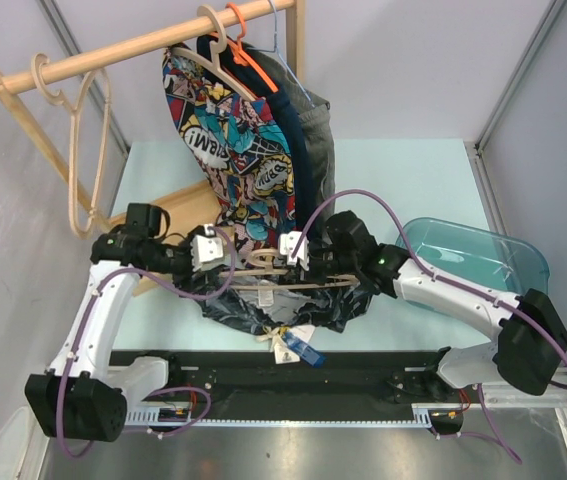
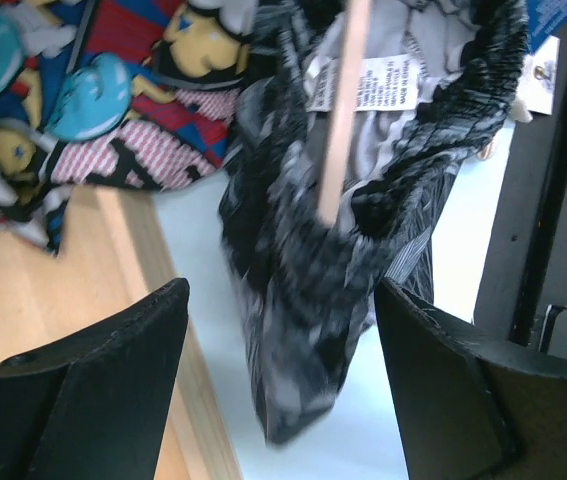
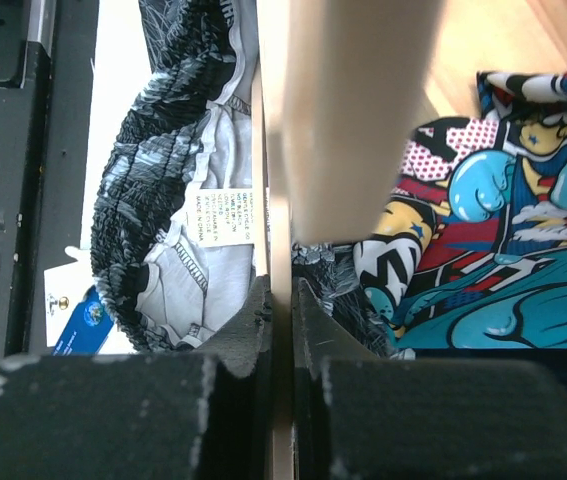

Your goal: Place the shorts on the hanger

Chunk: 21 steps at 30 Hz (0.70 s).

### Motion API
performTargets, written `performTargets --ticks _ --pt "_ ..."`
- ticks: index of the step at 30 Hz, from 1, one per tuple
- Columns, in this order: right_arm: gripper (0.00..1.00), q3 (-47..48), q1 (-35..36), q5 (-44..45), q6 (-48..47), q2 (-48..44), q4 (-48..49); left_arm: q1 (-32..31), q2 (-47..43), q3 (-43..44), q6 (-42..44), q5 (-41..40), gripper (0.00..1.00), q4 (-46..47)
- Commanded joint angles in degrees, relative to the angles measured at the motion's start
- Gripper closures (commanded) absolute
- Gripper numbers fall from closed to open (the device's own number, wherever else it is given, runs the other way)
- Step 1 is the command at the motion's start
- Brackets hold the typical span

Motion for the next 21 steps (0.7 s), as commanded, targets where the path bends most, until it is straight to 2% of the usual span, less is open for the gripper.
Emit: performTargets --ticks 1,3,5,6,8,9,10,12,13,14,16,18,21 --pt "1.00 0.3 0.2 -2.7 -1.9 -2.1 6.9 -4.8 0.8 -1.2 6.6 3.6 0.22 4.2" --pt "1.00 0.3 0.2 -2.5 -1.9 -2.2 7.0 -7.6 1.6 -1.5 4.5 3.8 0.25 5.3" --pt "1.00 0.3 0.4 -2.5 -2.0 -2.4 6.7 -8.9 2.1 -2.1 3.7 4.0 0.43 5.9" --pt "1.00 0.3 0.4 -2.2 -2.0 -2.8 6.3 -9.1 2.2 -2.3 3.1 4.2 0.60 6.1" --pt "1.00 0.3 0.4 -1.8 -0.9 -3.4 5.8 -9.1 2.2 -2.9 1.6 3.8 0.77 7.0" --pt "1.00 0.4 0.3 -0.4 -0.1 -4.3 5.0 -9.0 2.2 -3.1 0.5 3.7 0.92 7.3" --pt "0.95 0.3 0.0 0.4 1.9 -4.8 4.3 -8.5 2.2 -3.5 -0.7 3.4 0.97 7.9" --pt "0.77 0.4 -1.0 2.3 4.3 -7.7 0.7 -7.2 2.4 -4.2 -3.8 4.5 1.00 9.4" --pt "0.56 0.3 -1.5 2.6 7.3 -8.9 -1.0 -6.0 2.7 -4.2 -4.4 5.0 1.00 9.5" --pt "0.48 0.3 -3.0 3.0 8.7 -10.5 -3.0 -5.6 2.8 -4.2 -5.4 5.6 1.00 9.5" --pt "0.42 0.3 -4.4 3.2 11.4 -14.2 -9.9 -4.7 3.1 -4.3 -6.0 6.4 1.00 9.6" --pt "0.43 -1.2 -5.6 4.2 14.7 -17.9 -15.1 -4.5 3.0 -4.8 -7.2 6.3 1.00 10.3" --pt "0.44 -5.7 -4.4 7.4 17.2 -20.9 -16.6 -4.5 2.8 -5.5 -7.9 6.4 1.00 11.4"
